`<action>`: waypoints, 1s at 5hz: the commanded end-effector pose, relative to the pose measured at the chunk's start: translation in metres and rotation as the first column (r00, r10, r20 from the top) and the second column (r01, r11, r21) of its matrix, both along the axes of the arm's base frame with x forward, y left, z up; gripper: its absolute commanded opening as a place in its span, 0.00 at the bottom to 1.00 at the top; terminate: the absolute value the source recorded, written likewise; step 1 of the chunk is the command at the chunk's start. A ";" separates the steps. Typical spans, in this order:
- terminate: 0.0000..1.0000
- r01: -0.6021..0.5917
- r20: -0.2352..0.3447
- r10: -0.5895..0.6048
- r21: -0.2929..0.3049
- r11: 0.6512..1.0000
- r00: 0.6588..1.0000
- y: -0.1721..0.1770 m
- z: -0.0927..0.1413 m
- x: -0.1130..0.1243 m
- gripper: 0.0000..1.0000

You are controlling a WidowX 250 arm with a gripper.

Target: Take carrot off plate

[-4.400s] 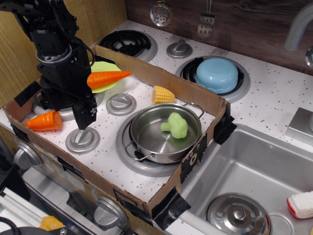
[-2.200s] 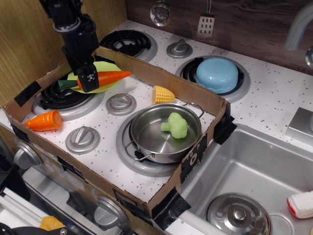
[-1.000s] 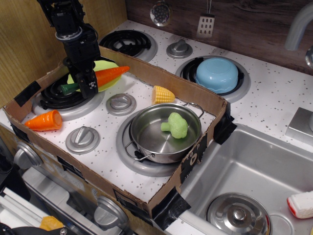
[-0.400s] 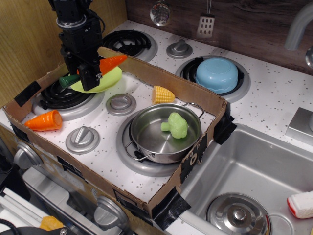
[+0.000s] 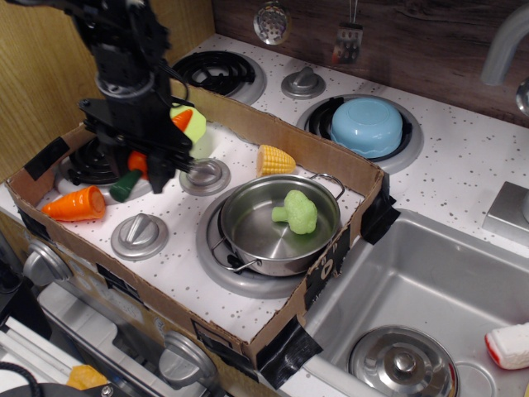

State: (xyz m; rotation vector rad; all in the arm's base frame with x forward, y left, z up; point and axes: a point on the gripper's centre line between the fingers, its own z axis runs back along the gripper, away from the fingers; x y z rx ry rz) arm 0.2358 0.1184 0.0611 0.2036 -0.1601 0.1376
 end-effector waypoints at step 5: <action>0.00 0.691 -0.172 -0.677 0.032 0.722 0.715 0.010 -0.008 0.031 0.00</action>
